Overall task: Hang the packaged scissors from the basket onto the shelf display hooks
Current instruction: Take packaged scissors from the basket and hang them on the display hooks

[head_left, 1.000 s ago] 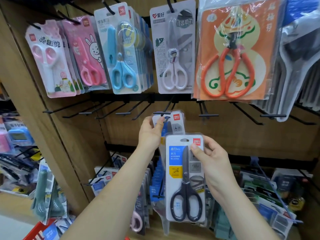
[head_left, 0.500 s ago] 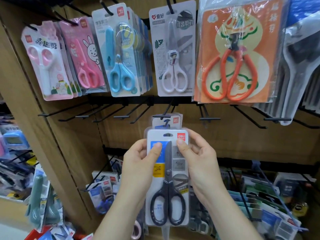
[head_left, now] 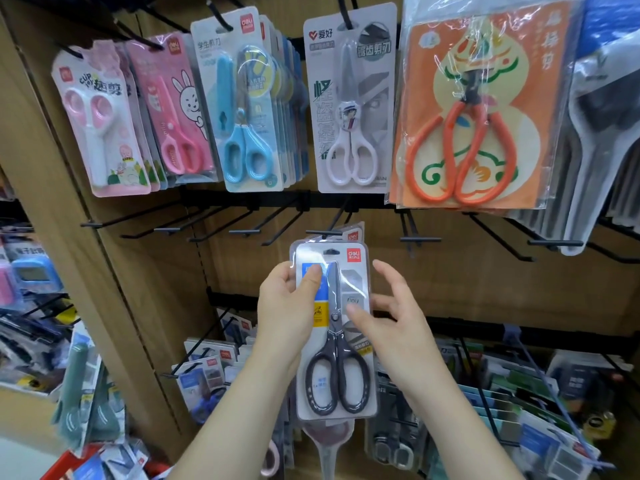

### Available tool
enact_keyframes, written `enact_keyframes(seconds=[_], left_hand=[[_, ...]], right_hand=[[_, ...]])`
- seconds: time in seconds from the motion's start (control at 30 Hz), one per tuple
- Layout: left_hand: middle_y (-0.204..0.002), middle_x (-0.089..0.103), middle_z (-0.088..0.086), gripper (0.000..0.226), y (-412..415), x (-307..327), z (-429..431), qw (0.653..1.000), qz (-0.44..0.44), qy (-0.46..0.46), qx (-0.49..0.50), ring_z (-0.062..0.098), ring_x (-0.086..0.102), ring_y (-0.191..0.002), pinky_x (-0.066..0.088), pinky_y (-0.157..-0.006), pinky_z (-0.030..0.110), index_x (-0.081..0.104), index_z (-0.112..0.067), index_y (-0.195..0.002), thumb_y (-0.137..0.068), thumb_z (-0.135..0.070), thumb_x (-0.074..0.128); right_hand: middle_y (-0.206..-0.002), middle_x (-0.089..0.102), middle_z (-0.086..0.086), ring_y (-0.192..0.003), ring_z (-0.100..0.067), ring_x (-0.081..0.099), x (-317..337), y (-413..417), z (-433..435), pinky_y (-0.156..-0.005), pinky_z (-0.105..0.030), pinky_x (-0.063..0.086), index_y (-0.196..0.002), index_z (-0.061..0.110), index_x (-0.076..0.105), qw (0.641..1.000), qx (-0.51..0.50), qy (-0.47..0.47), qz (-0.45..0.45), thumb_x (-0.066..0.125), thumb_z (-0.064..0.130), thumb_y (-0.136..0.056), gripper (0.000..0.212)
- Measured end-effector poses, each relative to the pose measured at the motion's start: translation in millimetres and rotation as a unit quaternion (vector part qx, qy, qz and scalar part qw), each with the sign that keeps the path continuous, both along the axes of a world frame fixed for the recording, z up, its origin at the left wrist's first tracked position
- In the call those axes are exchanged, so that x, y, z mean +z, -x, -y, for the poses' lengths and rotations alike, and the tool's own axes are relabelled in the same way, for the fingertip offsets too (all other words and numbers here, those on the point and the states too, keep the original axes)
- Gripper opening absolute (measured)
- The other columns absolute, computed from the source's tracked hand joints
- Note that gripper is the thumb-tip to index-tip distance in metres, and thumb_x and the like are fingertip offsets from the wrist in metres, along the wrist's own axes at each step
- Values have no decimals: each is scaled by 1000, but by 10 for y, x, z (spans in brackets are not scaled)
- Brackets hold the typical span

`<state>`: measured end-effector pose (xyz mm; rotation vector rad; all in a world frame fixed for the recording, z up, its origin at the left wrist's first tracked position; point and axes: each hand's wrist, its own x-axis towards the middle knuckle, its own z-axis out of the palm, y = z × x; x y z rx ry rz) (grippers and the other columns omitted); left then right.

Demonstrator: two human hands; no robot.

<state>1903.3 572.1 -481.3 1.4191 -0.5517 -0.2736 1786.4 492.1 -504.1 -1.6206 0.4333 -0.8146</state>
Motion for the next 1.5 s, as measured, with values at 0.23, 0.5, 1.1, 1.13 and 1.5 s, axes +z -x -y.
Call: enact_keyframes(seconds=[0.23, 0.5, 1.1, 1.13, 1.5], left_hand=[[-100, 74, 2, 24, -147, -150, 10, 997, -26, -60, -32, 14, 74, -84, 60, -73, 41, 53, -27, -117, -96, -29, 62], [-104, 70, 0, 50, -199, -577, -202, 987, 58, -122, -81, 12, 72, -89, 62, -77, 36, 47, -44, -117, -89, -8, 69], [-135, 55, 4, 77, -524, -532, 252, 933, 245, -259, -57, 21, 57, -118, 49, -99, 36, 16, -43, -154, -96, -22, 62], [-138, 52, 2, 74, -502, -549, 170, 936, 230, -259, -62, 20, 56, -120, 49, -97, 33, 18, -41, -154, -96, -23, 61], [-101, 63, -4, 36, -550, -1417, -1555, 944, 104, -311, -22, 13, 63, -86, 48, -67, 18, 63, -36, -113, -95, -4, 57]], right_hand=[[-88, 73, -1, -83, -10, 71, -157, -136, 121, -82, -37, 59, -143, 43, 38, 993, -91, 22, -71, 70, 14, -89, 69], [-73, 76, 1, -73, -19, 74, -267, -464, 252, -74, -47, 61, -103, 20, 63, 990, -128, -51, -14, 72, 6, -87, 23], [-125, 61, 1, -110, -20, 61, -519, -683, 463, -95, -43, 53, -142, 67, 3, 963, -125, 115, -207, 70, 11, -85, 104], [-125, 60, 0, -110, -21, 61, -516, -690, 473, -94, -43, 53, -141, 68, 1, 960, -132, 118, -215, 69, 12, -86, 103], [-141, 46, -7, -117, -27, 56, -734, -372, 195, -92, -43, 52, -151, 35, 28, 932, -190, 208, -227, 59, 16, -91, 70]])
